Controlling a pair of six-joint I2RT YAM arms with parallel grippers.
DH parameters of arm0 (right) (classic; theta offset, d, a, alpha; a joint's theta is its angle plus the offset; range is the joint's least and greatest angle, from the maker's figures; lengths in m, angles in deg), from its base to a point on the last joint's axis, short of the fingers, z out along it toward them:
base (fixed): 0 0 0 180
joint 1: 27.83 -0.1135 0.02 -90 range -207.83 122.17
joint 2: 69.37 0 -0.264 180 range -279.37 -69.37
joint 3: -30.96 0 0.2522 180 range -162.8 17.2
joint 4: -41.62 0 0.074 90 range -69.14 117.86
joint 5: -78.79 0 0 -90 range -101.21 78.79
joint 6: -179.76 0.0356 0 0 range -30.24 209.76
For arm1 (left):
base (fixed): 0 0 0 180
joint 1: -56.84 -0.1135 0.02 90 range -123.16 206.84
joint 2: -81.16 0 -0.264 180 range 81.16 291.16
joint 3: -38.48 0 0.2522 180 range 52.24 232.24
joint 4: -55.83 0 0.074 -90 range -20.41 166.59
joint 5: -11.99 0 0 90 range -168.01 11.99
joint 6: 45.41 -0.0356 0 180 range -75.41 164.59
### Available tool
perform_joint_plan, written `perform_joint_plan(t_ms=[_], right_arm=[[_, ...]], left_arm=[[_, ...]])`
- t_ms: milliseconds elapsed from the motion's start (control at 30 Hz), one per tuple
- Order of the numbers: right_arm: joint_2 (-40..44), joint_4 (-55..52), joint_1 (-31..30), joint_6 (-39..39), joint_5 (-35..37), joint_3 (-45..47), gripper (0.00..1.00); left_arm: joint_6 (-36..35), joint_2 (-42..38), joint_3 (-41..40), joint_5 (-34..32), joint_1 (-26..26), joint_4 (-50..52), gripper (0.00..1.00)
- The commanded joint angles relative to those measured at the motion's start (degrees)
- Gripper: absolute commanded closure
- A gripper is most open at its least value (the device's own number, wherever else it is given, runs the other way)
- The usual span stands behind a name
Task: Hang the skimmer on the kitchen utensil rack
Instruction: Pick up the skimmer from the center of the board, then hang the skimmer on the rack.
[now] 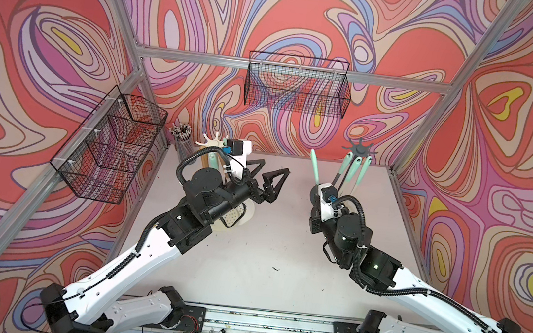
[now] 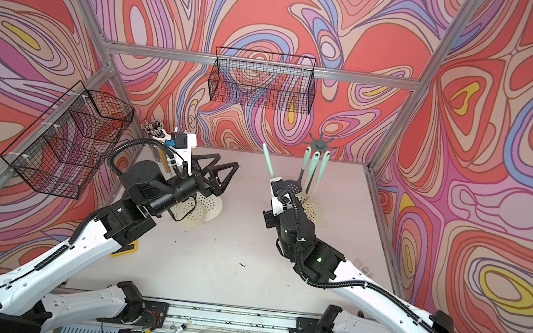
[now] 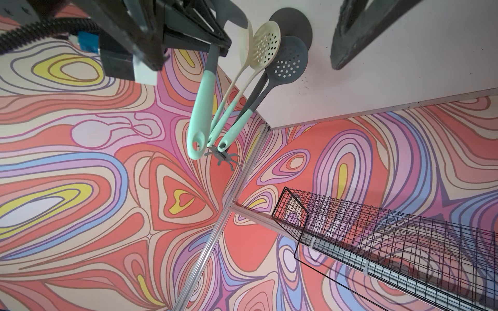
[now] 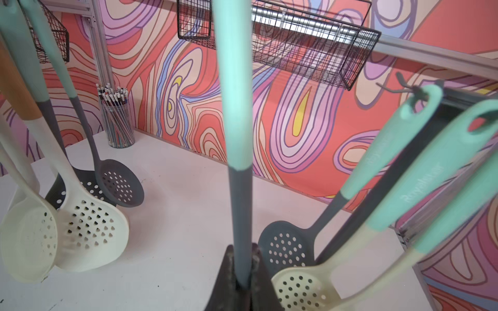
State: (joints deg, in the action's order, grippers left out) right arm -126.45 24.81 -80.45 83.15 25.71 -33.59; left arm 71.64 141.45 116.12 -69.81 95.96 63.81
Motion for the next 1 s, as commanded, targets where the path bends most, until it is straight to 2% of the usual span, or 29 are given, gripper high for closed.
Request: perform_joint_plan(t_ms=[0, 200, 367, 733, 967], right_arm=[[2.4, -7.0, 0.0, 0.5, 3.5, -1.0, 1.00], [7.0, -10.1, 2.0, 3.8, 8.5, -0.3, 1.00], [8.7, -12.7, 12.2, 9.7, 2.0, 0.1, 1.00], [11.7, -11.0, 15.8, 7.1, 1.5, 0.2, 1.00], [9.2, -11.1, 26.6, 8.1, -7.5, -1.0, 1.00]], left_arm=[[-2.4, -0.7, -1.6, 6.1, -1.5, 4.4, 0.00], [-4.1, -1.5, -3.6, 9.9, -3.0, 6.1, 0.00], [-3.9, -1.7, -5.3, 12.5, -4.4, 5.8, 0.00], [-5.8, -2.0, -6.9, 14.8, -4.8, 5.5, 0.00], [-6.9, -1.7, -6.7, 16.1, -6.0, 5.8, 0.00]])
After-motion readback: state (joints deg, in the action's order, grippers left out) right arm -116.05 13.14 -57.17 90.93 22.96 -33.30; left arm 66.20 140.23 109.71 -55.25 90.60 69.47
